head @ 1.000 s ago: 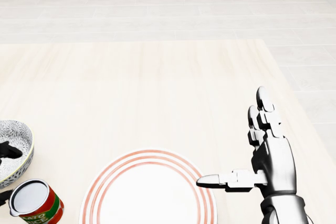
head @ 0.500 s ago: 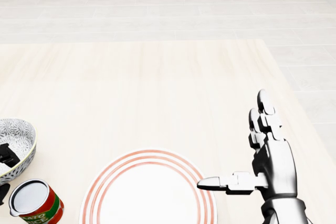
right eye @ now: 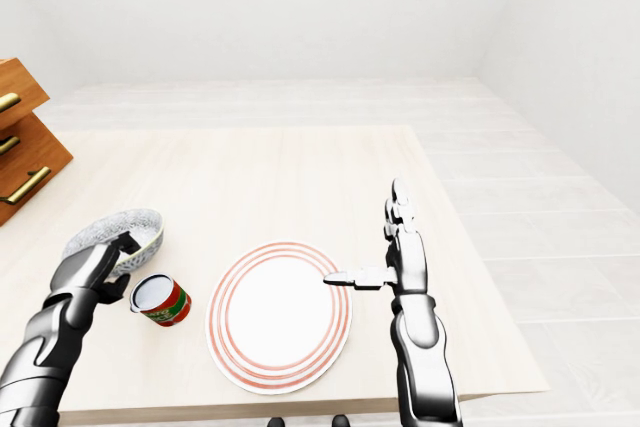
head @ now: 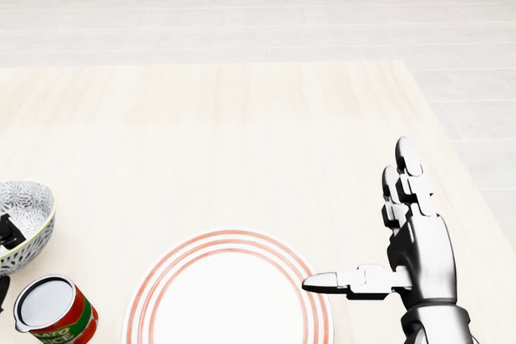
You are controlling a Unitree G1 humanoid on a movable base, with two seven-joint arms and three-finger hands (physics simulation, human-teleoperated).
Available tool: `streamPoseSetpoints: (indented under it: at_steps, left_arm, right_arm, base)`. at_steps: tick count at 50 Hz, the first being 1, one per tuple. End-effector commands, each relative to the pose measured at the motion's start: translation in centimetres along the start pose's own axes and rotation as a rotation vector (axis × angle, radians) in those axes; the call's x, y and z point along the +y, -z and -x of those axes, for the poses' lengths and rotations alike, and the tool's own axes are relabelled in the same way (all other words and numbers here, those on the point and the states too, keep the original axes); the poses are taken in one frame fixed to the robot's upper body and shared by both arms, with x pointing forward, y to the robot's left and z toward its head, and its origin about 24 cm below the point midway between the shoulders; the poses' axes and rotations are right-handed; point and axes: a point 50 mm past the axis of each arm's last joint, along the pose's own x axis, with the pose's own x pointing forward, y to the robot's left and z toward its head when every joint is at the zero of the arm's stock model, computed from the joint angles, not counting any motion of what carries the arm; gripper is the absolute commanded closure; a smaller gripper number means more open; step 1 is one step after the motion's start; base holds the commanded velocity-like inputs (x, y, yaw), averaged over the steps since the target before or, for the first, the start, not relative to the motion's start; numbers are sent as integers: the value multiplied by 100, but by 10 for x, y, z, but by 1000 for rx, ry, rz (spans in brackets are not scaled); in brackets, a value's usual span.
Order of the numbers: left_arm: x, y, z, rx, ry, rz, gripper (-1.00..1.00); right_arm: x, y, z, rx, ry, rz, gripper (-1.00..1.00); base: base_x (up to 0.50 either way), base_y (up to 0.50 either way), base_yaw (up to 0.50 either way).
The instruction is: Put the bowl on the plate.
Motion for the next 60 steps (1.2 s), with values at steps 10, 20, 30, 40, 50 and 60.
streamPoseSetpoints:
  at_steps: [10, 20, 30, 40, 50, 60]
  left_arm:
    - [12, -1, -1, -12, -41, -8, 87]
    - [23, -4, 0, -27, -62, -10, 93]
    - [34, -5, 0, -35, -87, -13, 100]
    - [47, -8, 3, -45, -118, -35, 100]
    - [63, -13, 7, -49, -165, -74, 100]
    - [82, -26, 15, -70, -201, -76, 100]
  right_arm:
    - [0, -8, -2, -34, -3, 4, -100]
    - [1, -10, -3, -44, -8, 6, -100]
    - [2, -10, -3, -46, -11, 5, -100]
    - [2, -10, -2, -43, -10, 7, -100]
    - [2, -9, -2, -39, -7, 5, -100]
    - [3, -6, -3, -27, -9, 5, -100]
  base:
    - [0, 0, 0]
    - [0, 0, 0]
    - [0, 0, 0]
    - [0, 0, 0]
    - [0, 0, 0]
    - [0, 0, 0]
